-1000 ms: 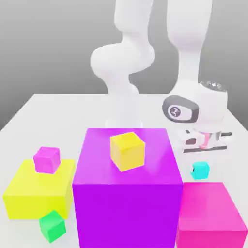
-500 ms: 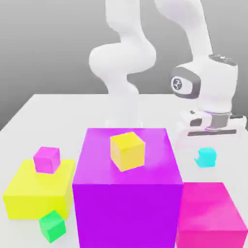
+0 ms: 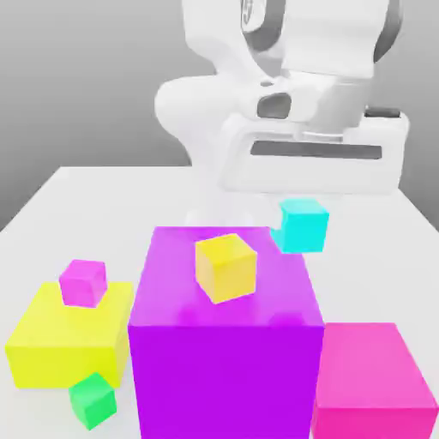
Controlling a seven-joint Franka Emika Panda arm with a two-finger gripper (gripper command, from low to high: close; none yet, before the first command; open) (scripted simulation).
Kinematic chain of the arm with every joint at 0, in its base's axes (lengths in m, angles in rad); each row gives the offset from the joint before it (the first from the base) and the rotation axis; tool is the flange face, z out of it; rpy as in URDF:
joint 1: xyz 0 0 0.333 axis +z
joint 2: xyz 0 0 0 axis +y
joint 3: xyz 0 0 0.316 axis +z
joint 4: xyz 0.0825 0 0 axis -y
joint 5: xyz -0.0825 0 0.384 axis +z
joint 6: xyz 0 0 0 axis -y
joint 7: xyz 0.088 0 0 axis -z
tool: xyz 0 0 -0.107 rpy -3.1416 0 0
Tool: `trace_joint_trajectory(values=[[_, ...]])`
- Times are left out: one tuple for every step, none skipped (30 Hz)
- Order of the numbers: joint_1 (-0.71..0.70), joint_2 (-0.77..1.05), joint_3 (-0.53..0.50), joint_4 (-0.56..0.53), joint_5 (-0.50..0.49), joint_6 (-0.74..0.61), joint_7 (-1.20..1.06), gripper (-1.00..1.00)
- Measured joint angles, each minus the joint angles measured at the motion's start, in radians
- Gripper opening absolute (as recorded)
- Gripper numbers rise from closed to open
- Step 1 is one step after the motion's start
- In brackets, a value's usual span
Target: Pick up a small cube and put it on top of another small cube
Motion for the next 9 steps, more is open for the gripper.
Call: trace_joint_trajectory(values=[[-0.012, -0.014, -0.025, 0.021, 0.018, -0.042, -0.031, -1.00], [-0.019, -0.016, -0.040, 0.023, 0.027, -0.051, -0.052, -1.00], [-0.023, -0.010, -0.049, 0.011, 0.033, -0.034, -0.064, -1.00], [-0.025, 0.002, -0.054, -0.009, 0.036, -0.003, -0.070, -1.00], [-0.027, 0.016, -0.058, -0.033, 0.039, 0.034, -0.075, -1.00], [-0.028, 0.028, -0.060, -0.053, 0.041, 0.065, -0.077, 1.00], [-0.028, 0.028, -0.060, -0.053, 0.041, 0.065, -0.078, 1.00], [-0.028, 0.028, -0.060, -0.053, 0.041, 0.065, -0.078, 1.00], [-0.028, 0.028, -0.060, -0.053, 0.041, 0.065, -0.078, 1.00]])
